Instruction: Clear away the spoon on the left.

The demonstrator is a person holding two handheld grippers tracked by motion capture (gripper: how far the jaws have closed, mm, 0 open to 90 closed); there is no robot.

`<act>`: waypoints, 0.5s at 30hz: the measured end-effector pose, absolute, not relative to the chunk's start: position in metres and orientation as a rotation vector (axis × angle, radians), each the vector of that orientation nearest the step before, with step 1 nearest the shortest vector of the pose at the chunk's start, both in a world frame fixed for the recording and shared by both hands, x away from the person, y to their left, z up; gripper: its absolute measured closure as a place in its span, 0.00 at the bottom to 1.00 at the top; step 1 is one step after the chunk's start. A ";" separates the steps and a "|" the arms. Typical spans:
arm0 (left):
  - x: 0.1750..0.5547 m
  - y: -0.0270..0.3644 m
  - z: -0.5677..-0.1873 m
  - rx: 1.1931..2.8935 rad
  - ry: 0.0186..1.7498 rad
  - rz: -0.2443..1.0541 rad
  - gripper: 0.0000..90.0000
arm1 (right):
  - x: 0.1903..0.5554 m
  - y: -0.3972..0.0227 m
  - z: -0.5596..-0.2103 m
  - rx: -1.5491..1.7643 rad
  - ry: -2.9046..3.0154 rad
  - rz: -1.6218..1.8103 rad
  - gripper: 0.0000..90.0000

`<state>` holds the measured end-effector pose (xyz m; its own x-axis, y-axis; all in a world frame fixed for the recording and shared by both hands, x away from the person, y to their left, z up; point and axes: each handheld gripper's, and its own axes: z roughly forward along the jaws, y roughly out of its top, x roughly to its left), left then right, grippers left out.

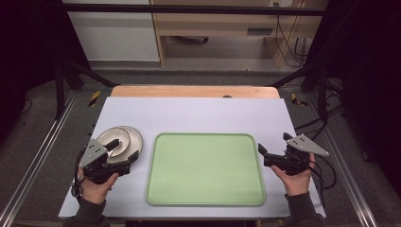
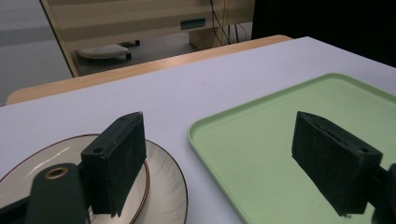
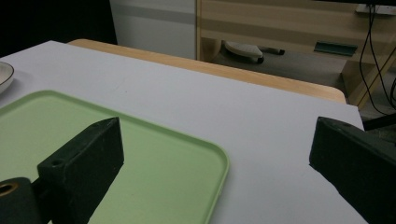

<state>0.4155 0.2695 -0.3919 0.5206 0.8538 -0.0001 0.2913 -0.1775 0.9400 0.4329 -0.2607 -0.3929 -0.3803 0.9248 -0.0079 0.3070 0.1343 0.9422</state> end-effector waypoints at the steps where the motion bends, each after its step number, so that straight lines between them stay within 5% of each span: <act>1: 0.416 0.270 -0.392 1.728 0.969 0.679 0.20 | 0.433 -0.261 -0.393 1.187 1.786 1.248 0.04; 15: 0.410 0.282 -0.387 1.726 0.958 0.683 0.19 | 0.433 -0.261 -0.394 1.201 1.794 1.228 0.04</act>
